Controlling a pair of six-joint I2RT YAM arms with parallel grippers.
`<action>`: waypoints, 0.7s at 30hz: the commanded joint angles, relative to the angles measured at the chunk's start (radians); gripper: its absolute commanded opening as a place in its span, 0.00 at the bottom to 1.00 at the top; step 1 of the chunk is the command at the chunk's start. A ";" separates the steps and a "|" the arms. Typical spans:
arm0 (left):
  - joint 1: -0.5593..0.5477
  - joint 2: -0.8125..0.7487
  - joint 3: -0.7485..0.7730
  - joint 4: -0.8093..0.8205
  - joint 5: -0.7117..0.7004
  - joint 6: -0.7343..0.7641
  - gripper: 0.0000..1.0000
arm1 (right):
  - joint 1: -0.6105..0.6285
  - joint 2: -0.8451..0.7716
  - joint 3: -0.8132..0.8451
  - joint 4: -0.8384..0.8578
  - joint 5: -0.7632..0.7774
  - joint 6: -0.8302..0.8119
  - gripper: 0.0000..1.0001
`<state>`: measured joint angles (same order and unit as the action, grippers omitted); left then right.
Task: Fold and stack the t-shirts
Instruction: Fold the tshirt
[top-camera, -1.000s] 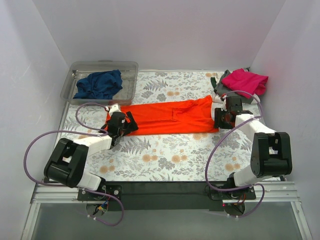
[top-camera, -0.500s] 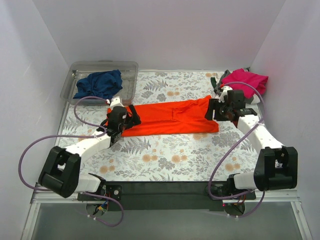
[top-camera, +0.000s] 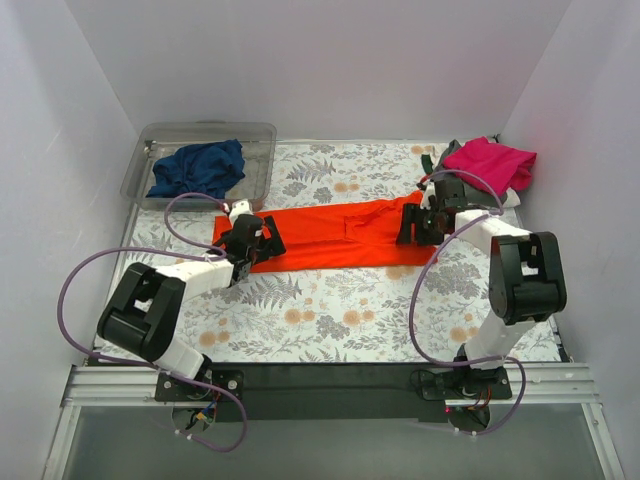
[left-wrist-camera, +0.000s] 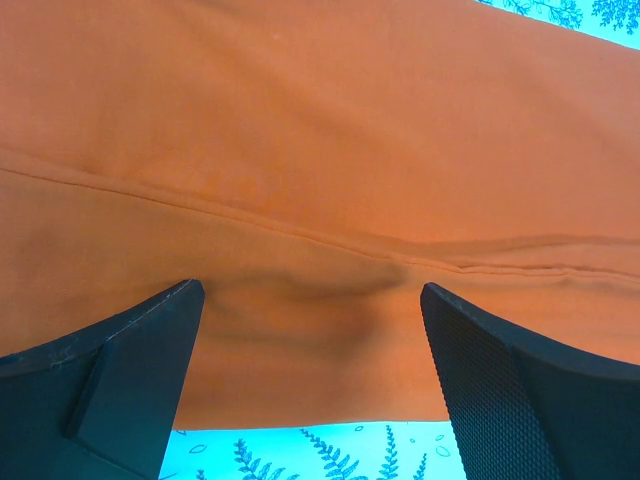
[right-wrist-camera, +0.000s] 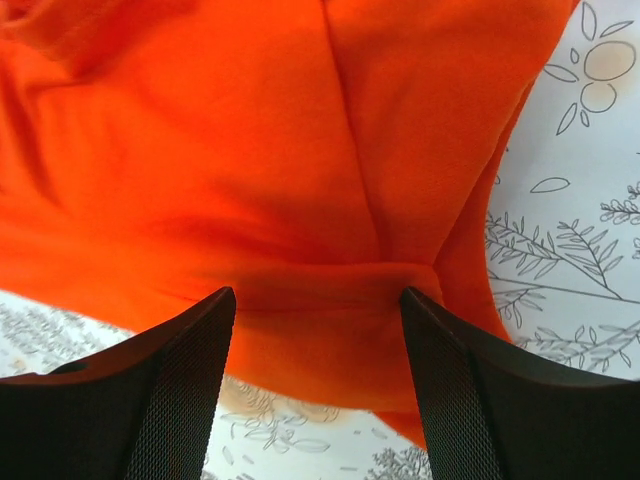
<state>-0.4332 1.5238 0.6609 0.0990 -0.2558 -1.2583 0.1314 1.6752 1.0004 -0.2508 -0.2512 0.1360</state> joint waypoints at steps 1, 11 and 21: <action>-0.001 0.007 -0.023 0.021 -0.031 -0.022 0.83 | 0.002 0.050 0.049 0.028 0.043 0.002 0.61; -0.006 -0.042 -0.164 0.027 0.056 -0.130 0.83 | 0.002 0.187 0.150 -0.002 0.121 0.001 0.62; -0.067 -0.142 -0.279 0.044 0.116 -0.200 0.83 | 0.014 0.417 0.466 -0.087 0.099 -0.007 0.61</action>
<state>-0.4740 1.3849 0.4412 0.2806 -0.2054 -1.4113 0.1394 2.0136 1.3888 -0.2829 -0.1749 0.1455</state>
